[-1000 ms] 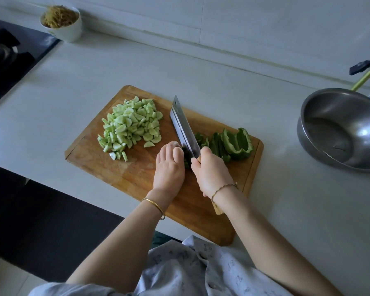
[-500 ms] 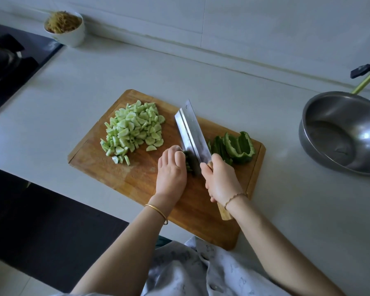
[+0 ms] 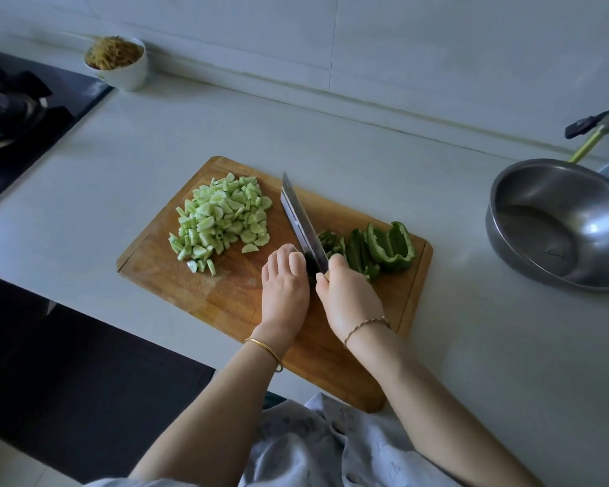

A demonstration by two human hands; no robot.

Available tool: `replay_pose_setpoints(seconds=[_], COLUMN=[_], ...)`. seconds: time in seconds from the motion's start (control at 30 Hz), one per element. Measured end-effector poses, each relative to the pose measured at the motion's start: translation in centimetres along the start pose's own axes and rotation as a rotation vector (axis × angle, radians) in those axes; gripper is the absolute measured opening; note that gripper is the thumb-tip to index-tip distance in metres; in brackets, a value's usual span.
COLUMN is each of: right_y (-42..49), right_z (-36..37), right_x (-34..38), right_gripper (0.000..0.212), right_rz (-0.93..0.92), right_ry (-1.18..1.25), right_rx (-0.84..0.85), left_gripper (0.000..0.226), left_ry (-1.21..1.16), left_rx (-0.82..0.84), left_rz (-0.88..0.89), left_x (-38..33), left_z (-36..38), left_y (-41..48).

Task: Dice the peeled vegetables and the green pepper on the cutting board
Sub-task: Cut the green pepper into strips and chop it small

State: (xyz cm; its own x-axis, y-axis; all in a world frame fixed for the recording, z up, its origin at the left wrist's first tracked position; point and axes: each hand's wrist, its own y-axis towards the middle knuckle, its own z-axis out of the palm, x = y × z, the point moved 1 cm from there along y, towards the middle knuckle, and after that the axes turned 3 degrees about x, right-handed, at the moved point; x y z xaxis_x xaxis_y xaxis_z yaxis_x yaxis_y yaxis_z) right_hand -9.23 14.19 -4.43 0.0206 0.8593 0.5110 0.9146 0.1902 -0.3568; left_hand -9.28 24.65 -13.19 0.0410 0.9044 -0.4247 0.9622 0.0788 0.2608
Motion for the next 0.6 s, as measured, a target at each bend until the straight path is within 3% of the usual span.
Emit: replay_pose_setpoints(seconds=[0.13, 0.3, 0.43, 0.6], right_y=[1.1, 0.5, -0.3, -1.2], right_z=[-0.9, -2.4, -2.6, -1.9], right_x=[-1.5, -2.5, -2.9, -2.9], right_gripper=[0.025, 0.024, 0.024, 0.034], right_rz=[0.03, 0.0, -0.022, -0.037], right_ry=[0.289, 0.371, 0.376, 0.255], right_rx=[-0.028, -0.073, -0.054, -0.145], left_gripper=[0.017, 0.012, 0.028, 0.055], left_ry=[-0.019, -0.066, -0.119, -0.064], left_rx=[-0.006, -0.01, 0.056, 0.188], left_rz=[-0.034, -0.09, -0.042, 0.073], left_x=[-0.6, -0.9, -0.2, 1.6], left_z=[0.3, 0.3, -1.2, -2.2], left_y=[0.4, 0.8, 0.3, -0.7])
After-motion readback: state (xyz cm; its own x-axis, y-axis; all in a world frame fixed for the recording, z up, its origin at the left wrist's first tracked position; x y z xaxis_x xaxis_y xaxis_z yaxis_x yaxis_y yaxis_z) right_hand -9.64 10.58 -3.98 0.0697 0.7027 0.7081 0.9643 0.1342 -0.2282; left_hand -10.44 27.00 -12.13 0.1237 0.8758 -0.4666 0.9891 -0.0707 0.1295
